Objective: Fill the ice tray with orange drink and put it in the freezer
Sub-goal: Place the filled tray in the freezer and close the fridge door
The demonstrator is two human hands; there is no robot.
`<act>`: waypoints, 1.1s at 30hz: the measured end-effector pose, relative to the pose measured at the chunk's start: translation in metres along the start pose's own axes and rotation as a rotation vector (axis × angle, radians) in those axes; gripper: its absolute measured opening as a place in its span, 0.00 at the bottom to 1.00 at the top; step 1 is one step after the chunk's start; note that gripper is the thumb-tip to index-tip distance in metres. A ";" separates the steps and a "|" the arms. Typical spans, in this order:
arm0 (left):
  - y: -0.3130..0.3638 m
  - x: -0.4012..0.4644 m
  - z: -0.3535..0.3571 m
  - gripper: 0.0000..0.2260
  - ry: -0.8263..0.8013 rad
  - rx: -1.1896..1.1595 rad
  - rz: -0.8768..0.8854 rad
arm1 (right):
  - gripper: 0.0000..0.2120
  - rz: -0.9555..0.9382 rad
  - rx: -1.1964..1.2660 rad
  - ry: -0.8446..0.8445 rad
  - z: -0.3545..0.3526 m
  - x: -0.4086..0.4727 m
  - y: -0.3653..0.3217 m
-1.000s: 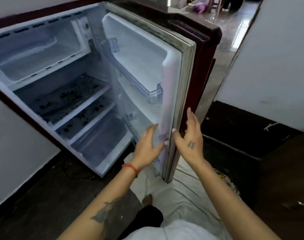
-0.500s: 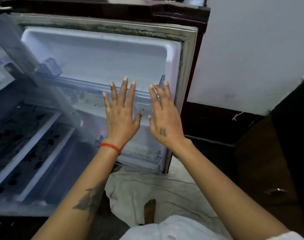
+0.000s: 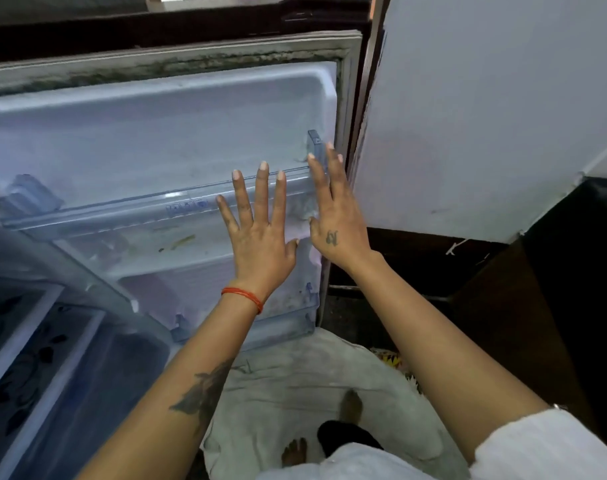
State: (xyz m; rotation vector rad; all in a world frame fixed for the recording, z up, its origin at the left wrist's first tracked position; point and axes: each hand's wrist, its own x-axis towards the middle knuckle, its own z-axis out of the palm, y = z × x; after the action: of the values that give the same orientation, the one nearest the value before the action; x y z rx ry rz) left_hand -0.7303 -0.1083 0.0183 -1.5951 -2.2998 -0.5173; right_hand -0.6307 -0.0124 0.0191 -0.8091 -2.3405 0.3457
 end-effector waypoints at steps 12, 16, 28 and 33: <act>0.002 0.078 0.041 0.44 -0.015 0.110 -0.151 | 0.44 -0.081 0.076 -0.097 0.028 0.095 0.053; 0.001 0.087 0.049 0.44 -0.004 0.132 -0.163 | 0.43 -0.095 0.102 -0.100 0.032 0.107 0.059; 0.017 0.009 0.118 0.38 -0.441 -0.282 -0.069 | 0.33 0.272 0.030 -0.354 0.042 -0.032 0.085; 0.025 -0.026 0.159 0.36 -0.831 -0.359 0.130 | 0.30 0.724 -0.006 -0.771 0.039 -0.138 0.094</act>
State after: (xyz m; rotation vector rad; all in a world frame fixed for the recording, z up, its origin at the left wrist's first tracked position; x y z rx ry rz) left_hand -0.7033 -0.0497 -0.1319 -2.4781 -2.7291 -0.2611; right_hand -0.5275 -0.0272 -0.1169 -1.7629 -2.6119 1.1183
